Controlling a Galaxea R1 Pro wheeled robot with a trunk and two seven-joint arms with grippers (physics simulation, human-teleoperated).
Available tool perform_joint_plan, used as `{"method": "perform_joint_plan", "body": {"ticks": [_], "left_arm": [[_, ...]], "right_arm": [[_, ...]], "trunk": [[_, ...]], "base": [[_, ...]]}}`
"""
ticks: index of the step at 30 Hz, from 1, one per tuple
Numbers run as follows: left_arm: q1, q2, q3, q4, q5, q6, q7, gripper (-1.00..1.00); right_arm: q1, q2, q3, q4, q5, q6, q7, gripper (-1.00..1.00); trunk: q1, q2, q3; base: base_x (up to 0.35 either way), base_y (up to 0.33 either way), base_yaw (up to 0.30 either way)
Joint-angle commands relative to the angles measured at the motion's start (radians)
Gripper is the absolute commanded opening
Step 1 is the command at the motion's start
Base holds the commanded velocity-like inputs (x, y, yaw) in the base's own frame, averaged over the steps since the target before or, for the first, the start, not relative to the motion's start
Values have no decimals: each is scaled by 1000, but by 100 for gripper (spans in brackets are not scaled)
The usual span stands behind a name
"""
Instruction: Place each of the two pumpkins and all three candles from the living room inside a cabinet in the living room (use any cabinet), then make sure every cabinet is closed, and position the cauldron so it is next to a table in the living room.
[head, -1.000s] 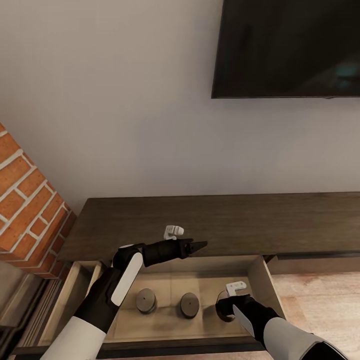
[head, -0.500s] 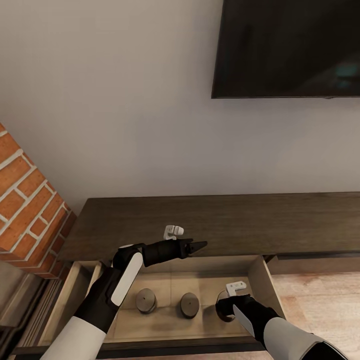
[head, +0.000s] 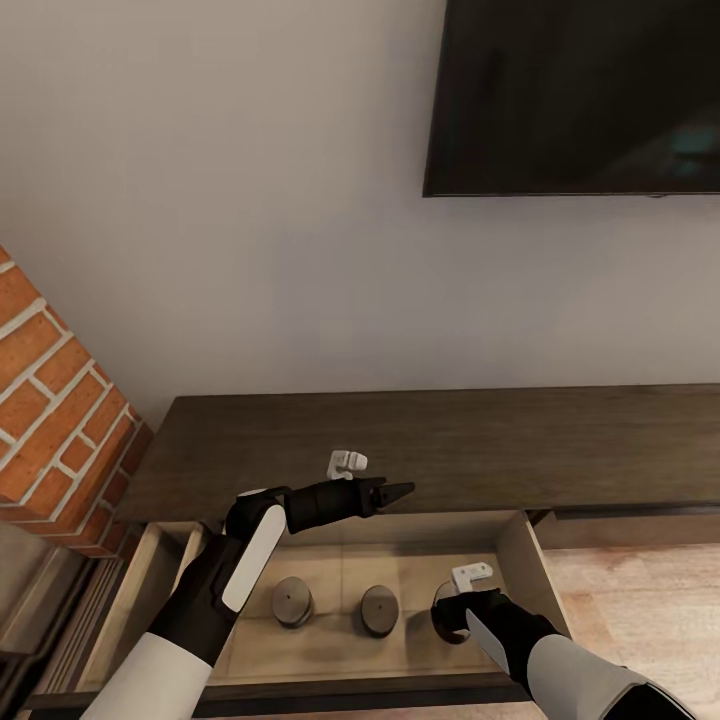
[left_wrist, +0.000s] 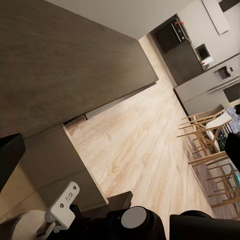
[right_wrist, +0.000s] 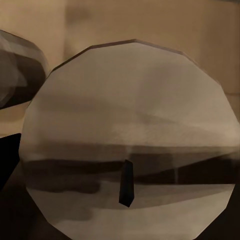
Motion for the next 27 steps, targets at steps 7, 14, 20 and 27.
{"method": "perform_joint_plan", "body": {"ticks": [7, 14, 20, 27], "left_arm": [[0, 0, 0, 0, 0, 0, 0, 100], [0, 0, 1, 0, 0, 0, 0, 100], [0, 0, 0, 0, 0, 0, 0, 100], [0, -1, 0, 0, 0, 0, 0, 100]], "right_arm": [[0, -1, 0, 0, -2, 0, 0, 100], [0, -2, 0, 0, -2, -1, 0, 100], [0, -1, 0, 0, -2, 0, 0, 100], [0, -1, 0, 0, -2, 0, 0, 100]], "trunk": [[0, 0, 0], [-23, 42, 19], [-46, 84, 38], [-65, 119, 53]], "base": [[0, 0, 0], [0, 0, 0], [0, 0, 0], [0, 0, 0]]}}
